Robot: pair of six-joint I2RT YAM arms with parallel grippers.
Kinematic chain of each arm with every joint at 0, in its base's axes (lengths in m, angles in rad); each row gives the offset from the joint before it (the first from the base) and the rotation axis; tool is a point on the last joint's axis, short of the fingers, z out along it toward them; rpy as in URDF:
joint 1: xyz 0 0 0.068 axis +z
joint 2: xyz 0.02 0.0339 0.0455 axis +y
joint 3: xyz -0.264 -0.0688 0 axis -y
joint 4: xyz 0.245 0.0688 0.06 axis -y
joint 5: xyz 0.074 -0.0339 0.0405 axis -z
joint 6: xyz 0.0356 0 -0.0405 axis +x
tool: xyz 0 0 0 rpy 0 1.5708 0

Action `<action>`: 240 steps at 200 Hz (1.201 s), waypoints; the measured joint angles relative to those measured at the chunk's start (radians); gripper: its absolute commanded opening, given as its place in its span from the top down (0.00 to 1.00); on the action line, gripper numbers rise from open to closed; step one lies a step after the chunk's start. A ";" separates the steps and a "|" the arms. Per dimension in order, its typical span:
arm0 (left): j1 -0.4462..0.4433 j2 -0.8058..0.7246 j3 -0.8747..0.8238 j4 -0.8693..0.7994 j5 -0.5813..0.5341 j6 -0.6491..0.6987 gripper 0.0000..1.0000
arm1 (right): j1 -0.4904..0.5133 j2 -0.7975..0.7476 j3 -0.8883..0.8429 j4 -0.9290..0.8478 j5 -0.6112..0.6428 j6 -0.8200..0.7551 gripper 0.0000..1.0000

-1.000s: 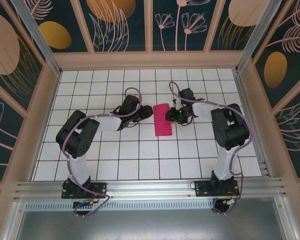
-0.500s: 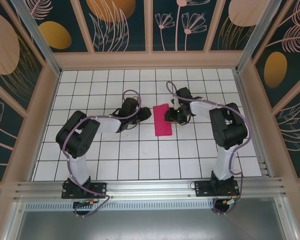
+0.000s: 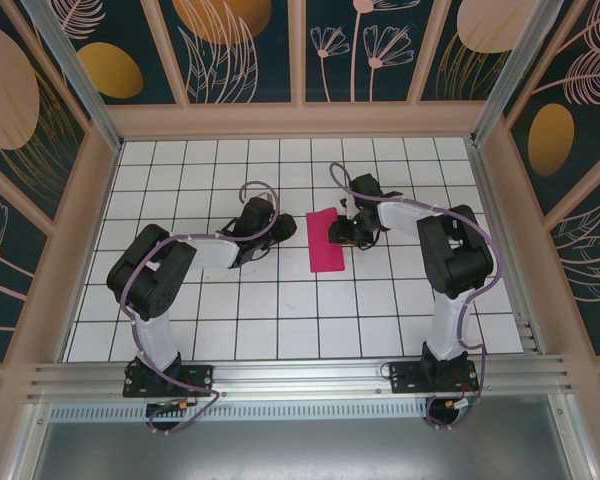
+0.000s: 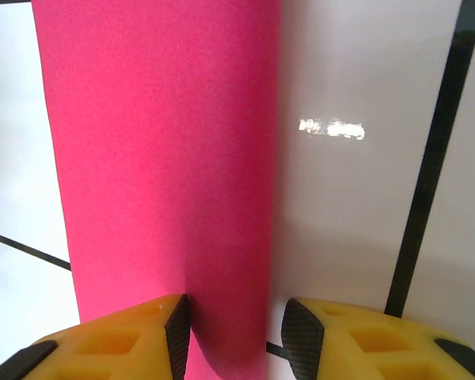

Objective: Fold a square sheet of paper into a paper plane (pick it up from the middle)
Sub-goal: Hold the square sheet of paper at the center of the table.

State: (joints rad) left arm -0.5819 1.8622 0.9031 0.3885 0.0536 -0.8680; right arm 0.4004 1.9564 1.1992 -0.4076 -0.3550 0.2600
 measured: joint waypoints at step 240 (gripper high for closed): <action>-0.020 0.188 0.181 0.053 0.358 -0.042 0.84 | 0.005 0.011 0.017 -0.019 0.014 0.000 0.56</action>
State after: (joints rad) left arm -0.6022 2.0506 1.0843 0.4416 0.4114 -0.9100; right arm 0.4057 1.9671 1.2160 -0.4271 -0.3408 0.2600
